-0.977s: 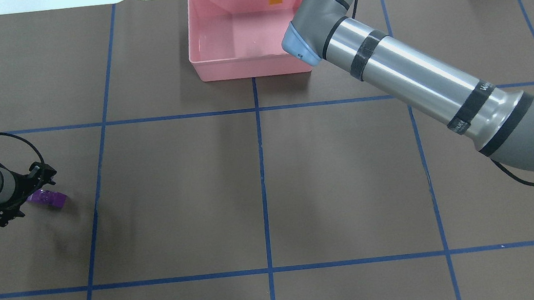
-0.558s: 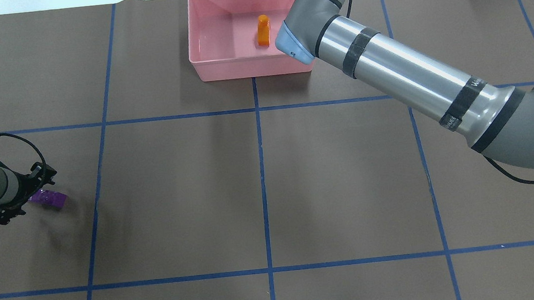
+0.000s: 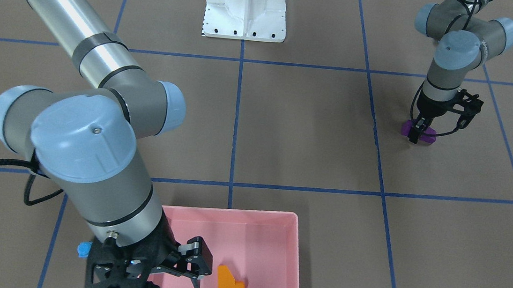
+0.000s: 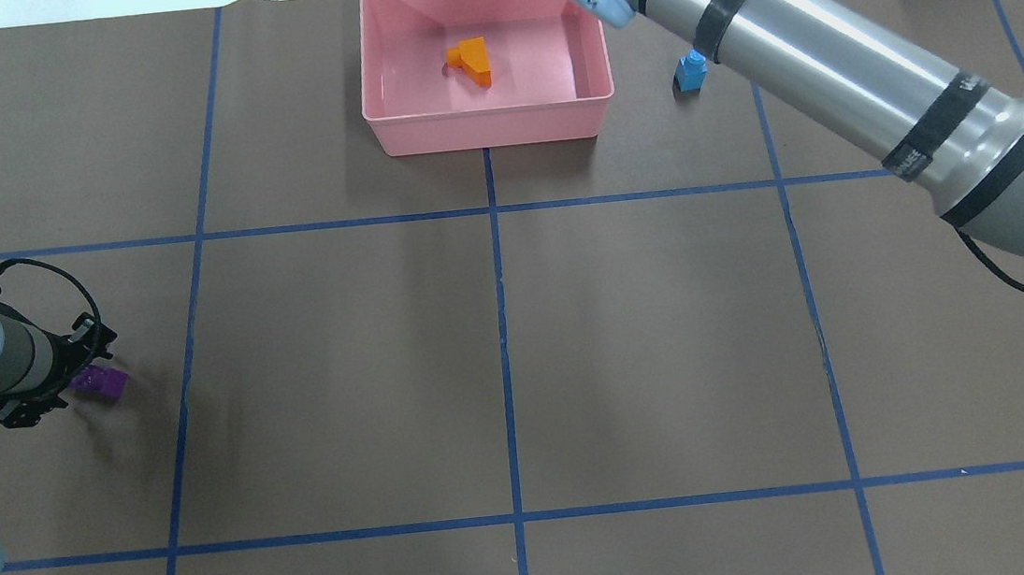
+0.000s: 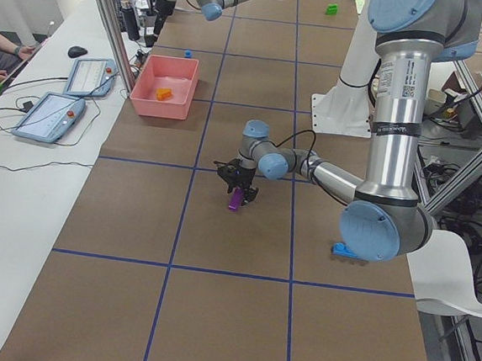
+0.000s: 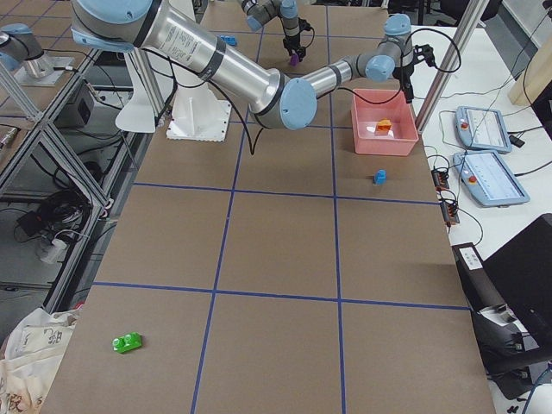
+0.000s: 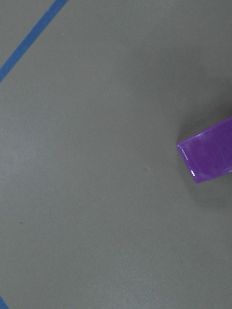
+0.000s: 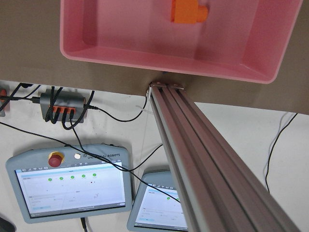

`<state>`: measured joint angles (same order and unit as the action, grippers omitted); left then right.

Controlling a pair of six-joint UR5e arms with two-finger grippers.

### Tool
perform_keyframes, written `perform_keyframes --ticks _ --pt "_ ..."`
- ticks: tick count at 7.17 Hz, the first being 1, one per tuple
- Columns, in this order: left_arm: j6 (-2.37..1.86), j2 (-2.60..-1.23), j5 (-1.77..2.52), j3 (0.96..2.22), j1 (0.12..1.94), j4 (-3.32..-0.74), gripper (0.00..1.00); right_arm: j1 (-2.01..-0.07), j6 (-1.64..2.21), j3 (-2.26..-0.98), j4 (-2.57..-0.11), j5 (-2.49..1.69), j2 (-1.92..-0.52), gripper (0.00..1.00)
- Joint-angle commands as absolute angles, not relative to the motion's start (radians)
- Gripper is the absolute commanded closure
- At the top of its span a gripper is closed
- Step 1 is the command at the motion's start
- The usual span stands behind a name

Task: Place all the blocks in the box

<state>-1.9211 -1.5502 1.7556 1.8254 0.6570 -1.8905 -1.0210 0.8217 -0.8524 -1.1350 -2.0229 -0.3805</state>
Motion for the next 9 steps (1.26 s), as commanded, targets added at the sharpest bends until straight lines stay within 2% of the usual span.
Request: perform_keyframes --ticks 1,4,5,6,9 --pt "-1.945 -1.555 1.744 1.857 0.647 -1.882 1.00 -1.122 0.653 -0.900 -1.323 -2.135 -0.391 0.00" --pt "-1.836 -1.554 1.831 1.995 0.663 -1.763 1.00 -1.135 0.589 -1.066 -1.304 -2.201 -0.630 0.00" --pt "-1.813 -1.569 1.836 2.031 0.682 -1.715 1.00 -1.106 0.594 -1.071 -1.251 -2.168 -0.670 0.00" --pt "-1.757 -1.654 1.886 2.052 0.749 -1.622 1.00 -1.063 0.600 -1.072 -1.180 -2.086 -0.711 0.00" --pt "-1.622 -2.143 1.928 2.050 0.876 -1.109 1.00 -0.984 0.604 -1.052 -1.163 -1.994 -0.756 0.00"
